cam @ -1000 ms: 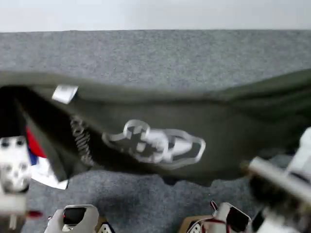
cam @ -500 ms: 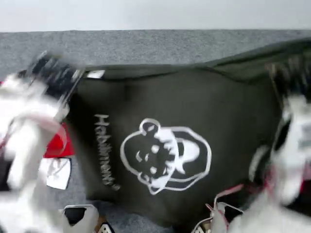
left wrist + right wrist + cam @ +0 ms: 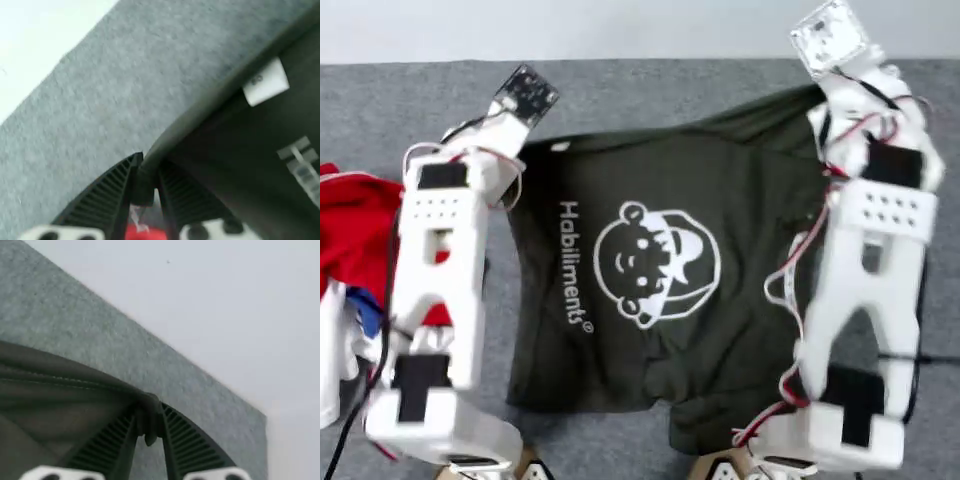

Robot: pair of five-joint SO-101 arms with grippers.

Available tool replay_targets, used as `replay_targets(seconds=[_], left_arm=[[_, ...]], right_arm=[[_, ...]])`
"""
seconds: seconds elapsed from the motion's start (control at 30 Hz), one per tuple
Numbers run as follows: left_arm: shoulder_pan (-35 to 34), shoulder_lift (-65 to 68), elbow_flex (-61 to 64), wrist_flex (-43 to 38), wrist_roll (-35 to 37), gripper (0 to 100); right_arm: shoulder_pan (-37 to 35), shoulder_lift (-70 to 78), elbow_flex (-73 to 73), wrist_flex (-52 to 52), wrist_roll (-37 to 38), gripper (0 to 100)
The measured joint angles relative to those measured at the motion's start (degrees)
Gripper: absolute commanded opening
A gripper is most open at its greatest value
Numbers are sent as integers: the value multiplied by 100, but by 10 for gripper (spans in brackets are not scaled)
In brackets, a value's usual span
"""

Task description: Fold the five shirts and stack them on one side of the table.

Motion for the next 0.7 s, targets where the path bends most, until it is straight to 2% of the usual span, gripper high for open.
replay_targets(seconds=[0.2, 0.33, 0.53, 0.7], left_arm=[[0, 1837, -2391, -158, 0, 5], [0, 2971, -4334, -158, 0, 5], [9, 4396, -6813, -149, -26, 5], [9, 5055, -8088, 738, -466, 5]], right_arm=[[-141, 958, -105, -1758, -9, 10], [-176, 1556, -791, -2470, -9, 10], [-176, 2514, -2259, -2673, -9, 10], [-176, 2822, -2813, -2145, 149, 10]])
